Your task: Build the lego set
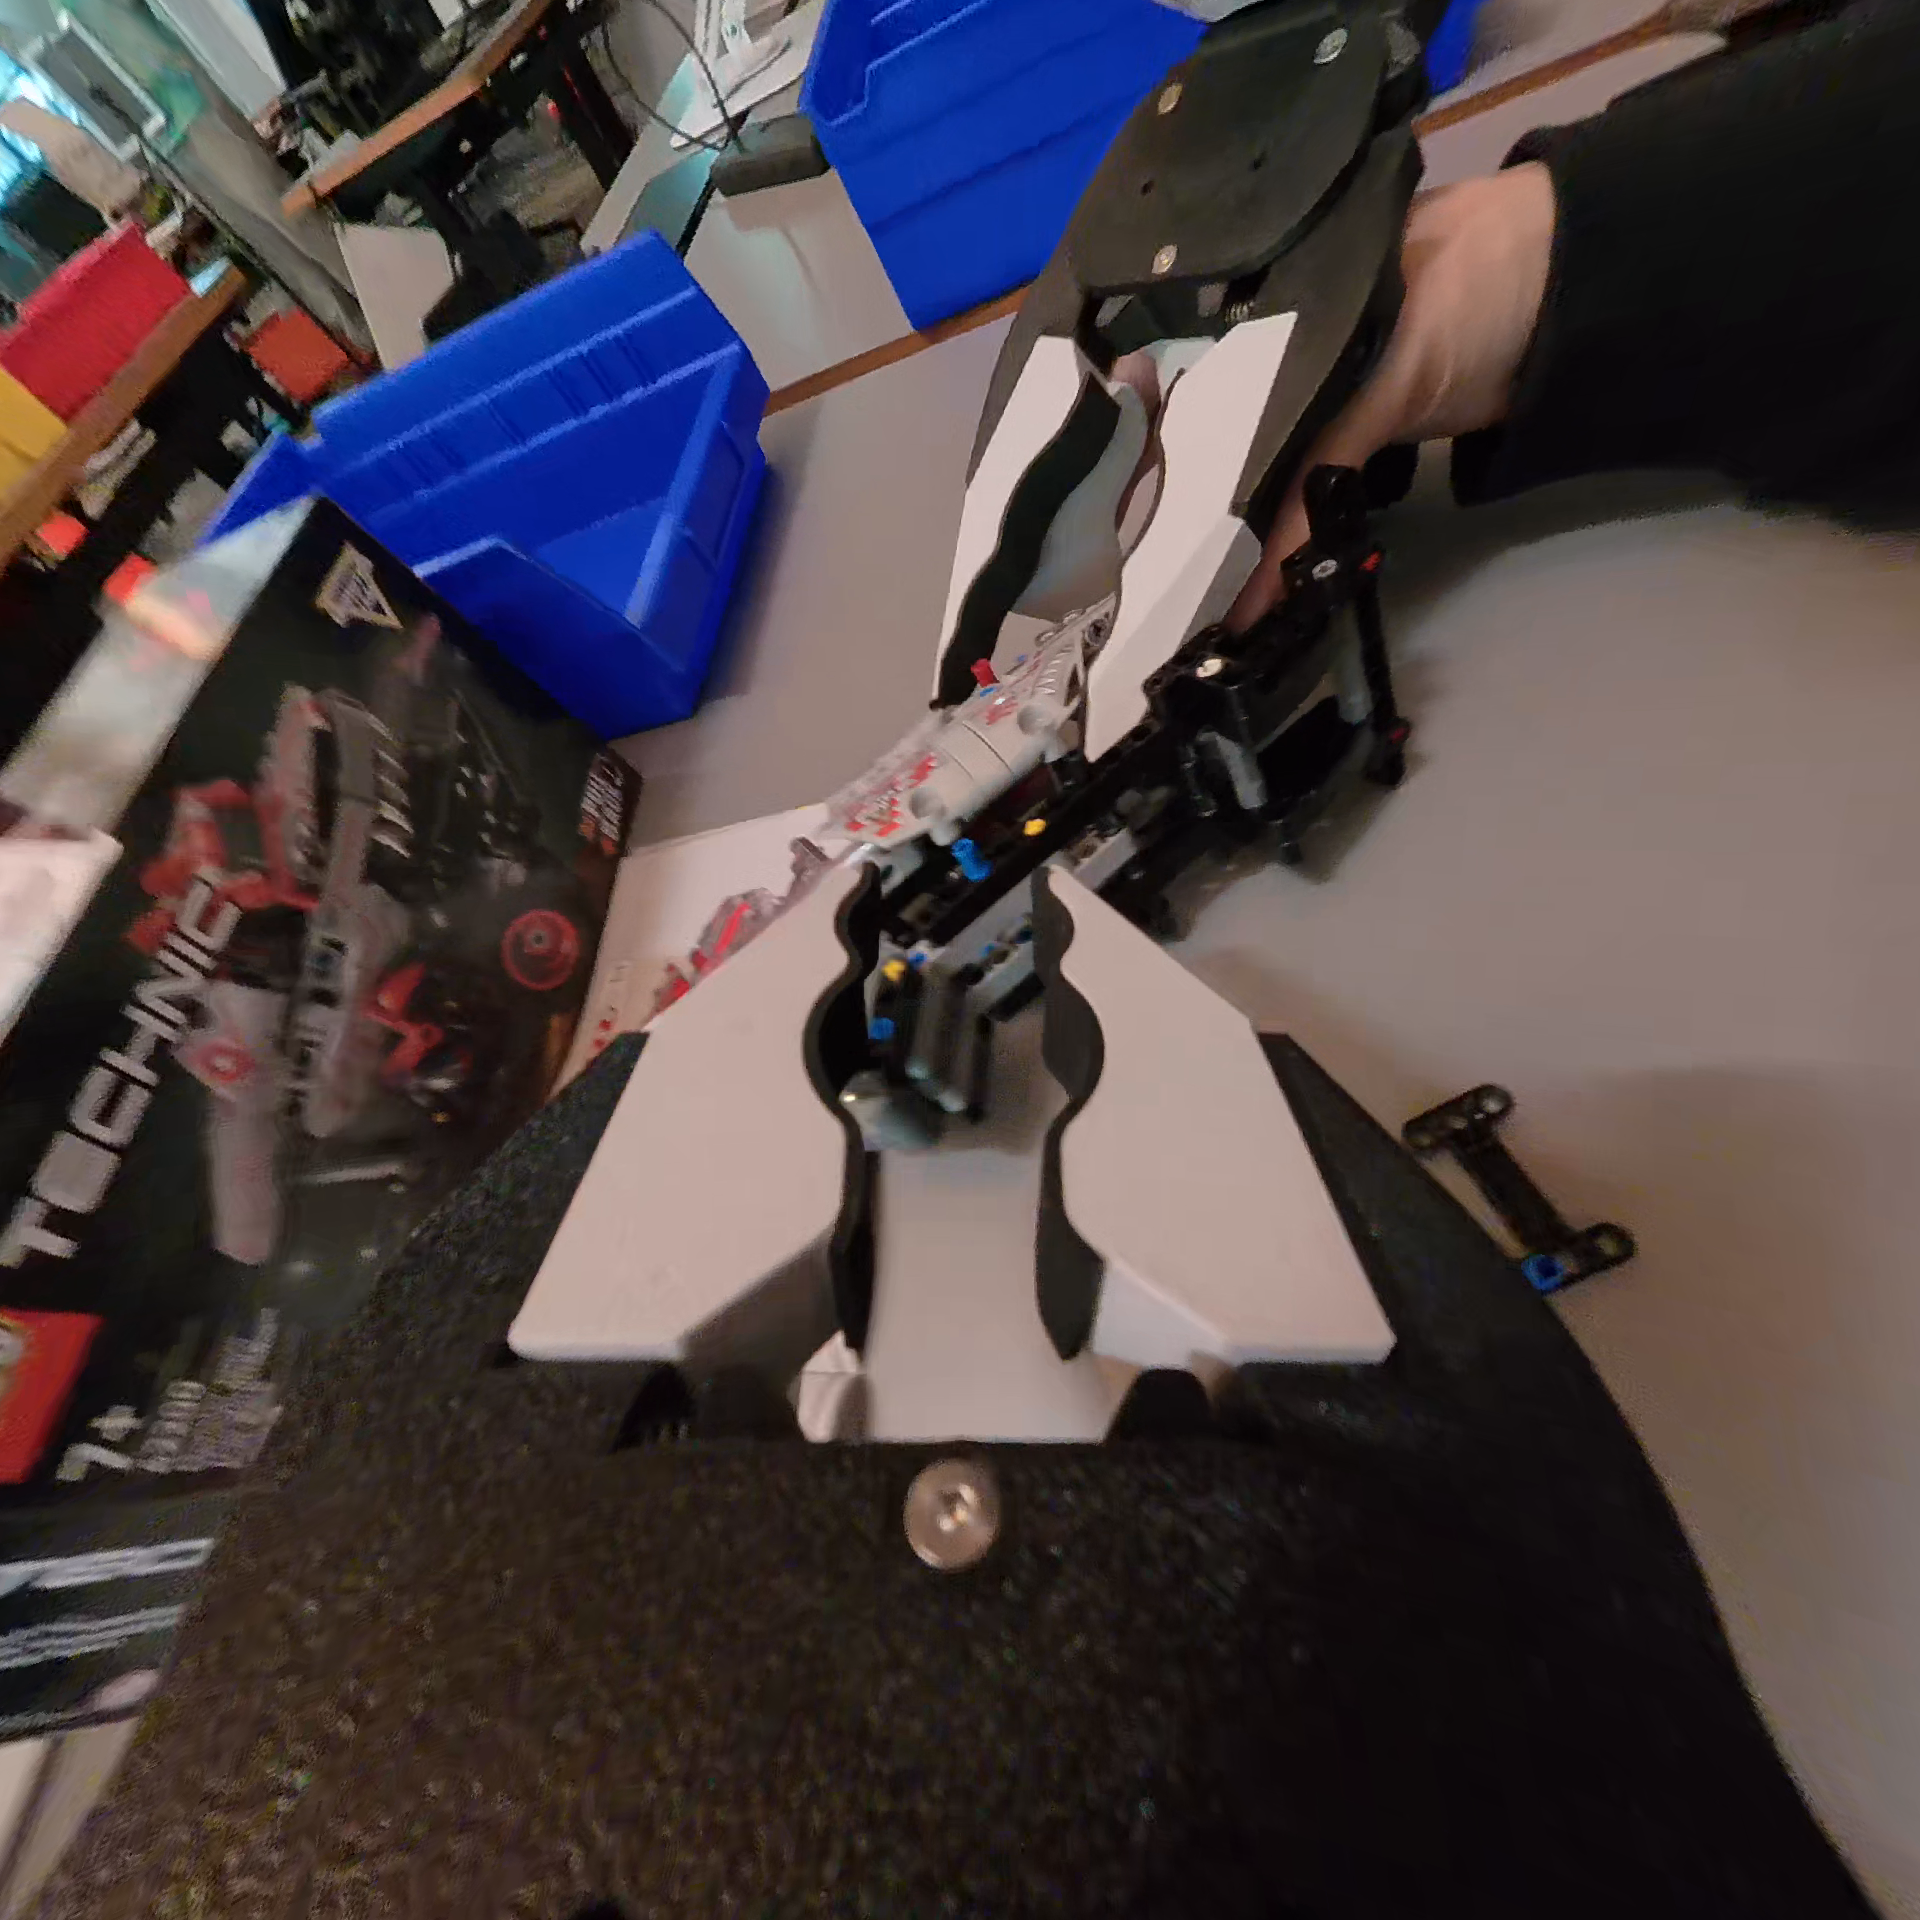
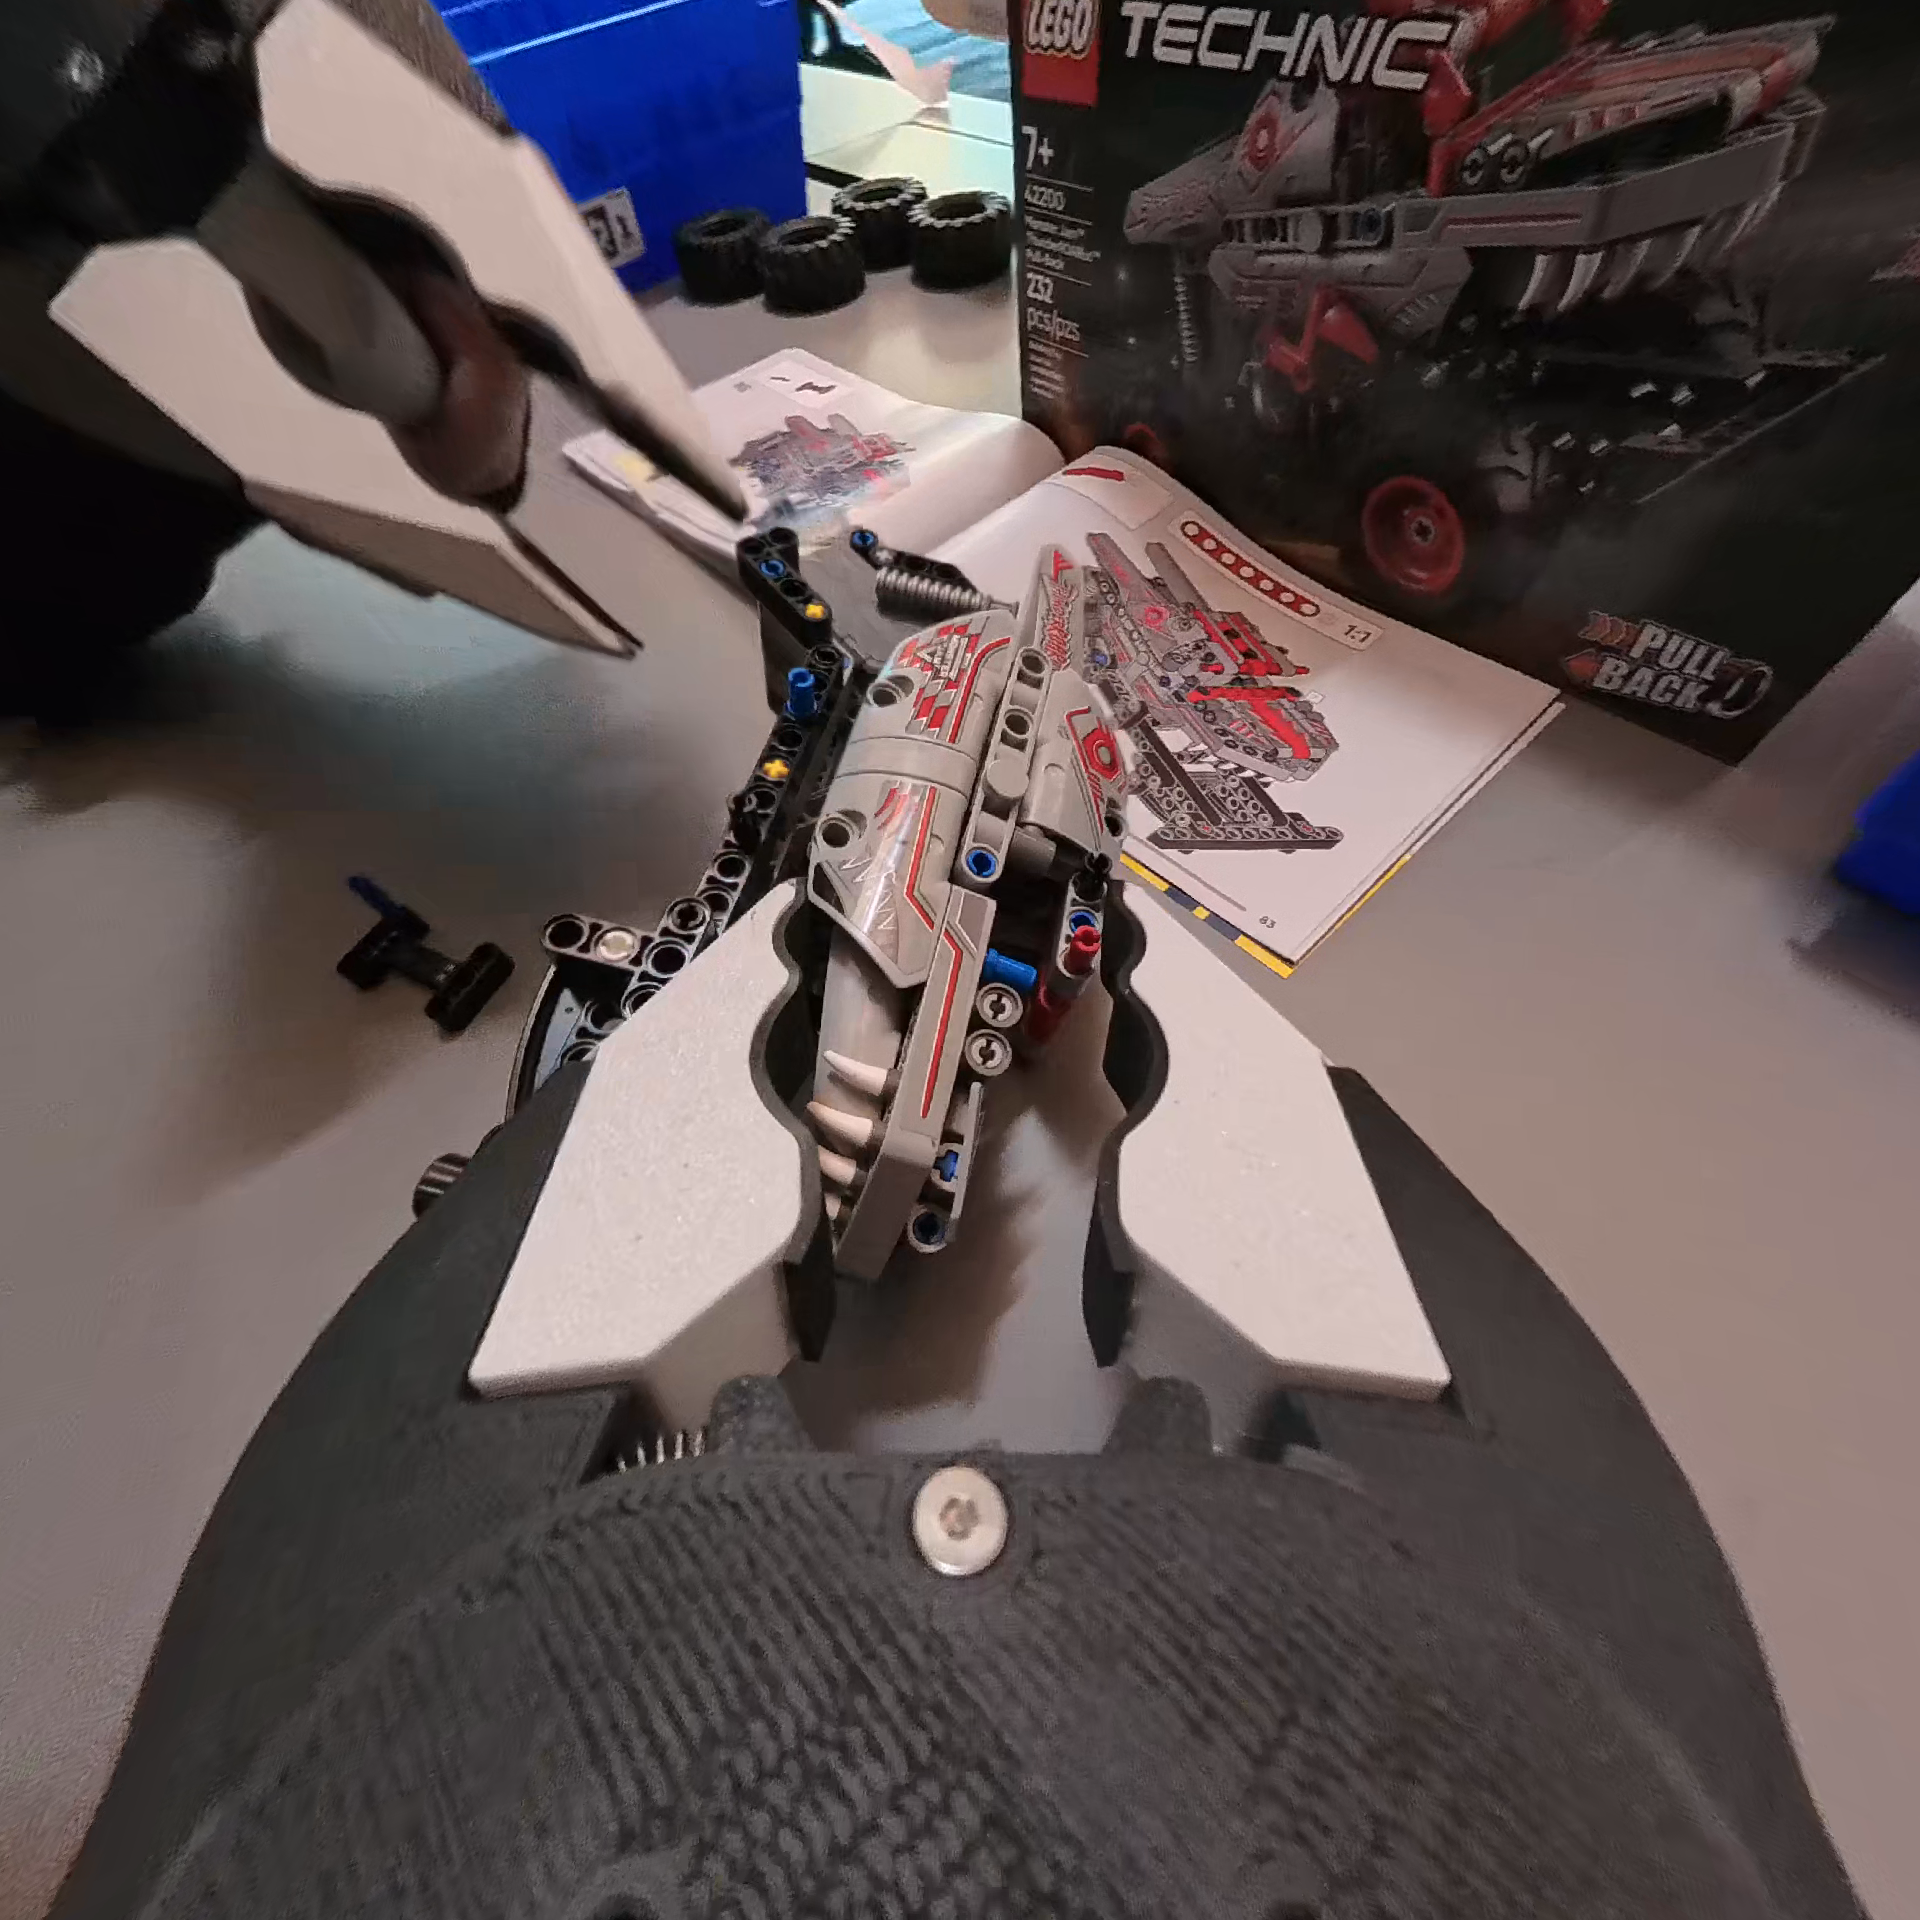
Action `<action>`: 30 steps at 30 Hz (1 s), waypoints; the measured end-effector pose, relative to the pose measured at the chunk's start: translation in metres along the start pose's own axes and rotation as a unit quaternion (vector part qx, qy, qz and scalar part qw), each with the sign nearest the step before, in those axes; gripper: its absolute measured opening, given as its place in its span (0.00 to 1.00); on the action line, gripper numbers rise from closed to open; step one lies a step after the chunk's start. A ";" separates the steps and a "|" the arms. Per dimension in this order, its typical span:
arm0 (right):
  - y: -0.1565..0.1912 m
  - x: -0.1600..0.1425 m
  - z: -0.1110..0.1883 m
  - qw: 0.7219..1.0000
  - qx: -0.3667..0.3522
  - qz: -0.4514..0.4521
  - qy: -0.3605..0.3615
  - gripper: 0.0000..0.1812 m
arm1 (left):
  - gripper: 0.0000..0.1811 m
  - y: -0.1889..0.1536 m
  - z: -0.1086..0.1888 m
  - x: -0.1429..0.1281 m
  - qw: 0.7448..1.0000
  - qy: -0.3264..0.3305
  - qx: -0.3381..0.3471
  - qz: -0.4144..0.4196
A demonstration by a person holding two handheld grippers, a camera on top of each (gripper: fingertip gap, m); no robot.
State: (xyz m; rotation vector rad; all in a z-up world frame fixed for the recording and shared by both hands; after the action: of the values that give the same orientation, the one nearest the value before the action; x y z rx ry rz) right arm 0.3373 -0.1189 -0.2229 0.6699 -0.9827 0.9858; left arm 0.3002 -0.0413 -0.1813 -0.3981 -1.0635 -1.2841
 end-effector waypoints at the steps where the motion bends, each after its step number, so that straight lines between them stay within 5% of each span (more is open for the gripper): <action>1: 0.000 0.000 0.000 1.000 0.009 0.006 -0.001 0.30 | 0.15 0.004 0.002 0.003 1.000 0.007 -0.001 -0.021; 4: 0.002 -0.001 0.000 0.999 0.035 0.012 0.004 0.30 | 0.15 0.019 0.000 0.015 0.995 0.043 -0.026 -0.091; 9: 0.002 0.000 0.000 1.000 0.026 0.012 0.001 0.30 | 0.20 0.028 -0.036 0.015 0.970 0.119 -0.173 -0.122; 15: -0.001 -0.003 0.004 0.999 0.012 -0.032 0.007 0.31 | 0.35 0.036 -0.065 0.010 0.930 0.164 -0.326 -0.050; 20: -0.004 0.009 0.008 0.994 0.030 -0.100 -0.038 0.29 | 0.35 0.028 -0.073 0.005 0.881 0.207 -0.424 -0.015; 26: -0.003 -0.002 0.005 0.996 0.010 -0.087 0.005 0.36 | 0.33 0.016 -0.080 -0.003 0.848 0.243 -0.472 0.023; 30: -0.003 -0.003 0.007 0.996 -0.007 -0.084 0.002 0.35 | 0.33 0.015 -0.079 -0.002 0.863 0.231 -0.448 0.023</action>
State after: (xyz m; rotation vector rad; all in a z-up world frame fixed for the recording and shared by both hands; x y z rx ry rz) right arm 0.3365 -0.1267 -0.2224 0.7257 -0.9133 0.8315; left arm 0.3467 -0.0962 -0.2184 -0.7503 0.0099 -1.6739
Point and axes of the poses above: each gripper's, where its closed fingertips meet, z back along the fingers, x out of its top, y = z × x across the jaws, the point moved 2 cm from there along z, back along the fingers, and after that the axes turned 9 degrees about -x, right-handed, at the moved point
